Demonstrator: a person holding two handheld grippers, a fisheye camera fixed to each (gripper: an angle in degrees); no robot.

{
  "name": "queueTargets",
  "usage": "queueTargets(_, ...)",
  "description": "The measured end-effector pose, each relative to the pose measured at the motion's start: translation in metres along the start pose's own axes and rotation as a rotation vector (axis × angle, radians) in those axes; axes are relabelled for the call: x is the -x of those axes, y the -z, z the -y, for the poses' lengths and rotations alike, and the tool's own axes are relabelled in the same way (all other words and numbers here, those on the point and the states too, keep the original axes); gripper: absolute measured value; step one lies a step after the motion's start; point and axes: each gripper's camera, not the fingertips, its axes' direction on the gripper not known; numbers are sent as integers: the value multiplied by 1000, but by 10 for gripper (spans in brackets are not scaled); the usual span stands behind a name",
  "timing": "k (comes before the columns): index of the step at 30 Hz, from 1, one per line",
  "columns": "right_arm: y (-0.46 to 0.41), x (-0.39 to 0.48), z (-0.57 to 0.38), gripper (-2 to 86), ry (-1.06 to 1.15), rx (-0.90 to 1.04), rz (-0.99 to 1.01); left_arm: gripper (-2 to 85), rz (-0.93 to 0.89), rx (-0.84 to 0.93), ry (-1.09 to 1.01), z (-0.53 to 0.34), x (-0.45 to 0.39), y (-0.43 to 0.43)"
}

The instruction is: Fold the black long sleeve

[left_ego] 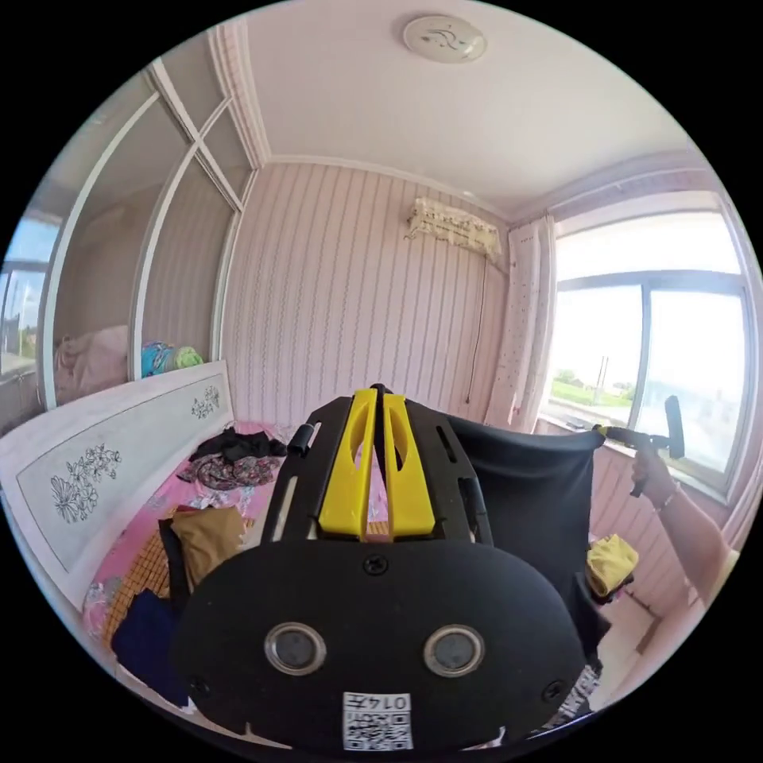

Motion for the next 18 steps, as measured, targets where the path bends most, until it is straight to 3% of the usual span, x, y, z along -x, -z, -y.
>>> queueTargets(5,62,9,75,8,28,-522,161,-10,3,-294,-179,73,-33,12)
queueTargets(7,63,15,81,8,117,-575,194,-10,-10,-342,-219,81,-37,10)
queueTargets(10,29,13,67,8,240,-490,186,-10,-24,-309,-203,61,-22,-18)
queueTargets(13,-36,-15,27,8,215,-296,145,-10,-25,-139,-121,9,12,-72)
queueTargets(18,-152,-82,-79,8,10,73,94,-9,-139,315,35,-137,65,-182)
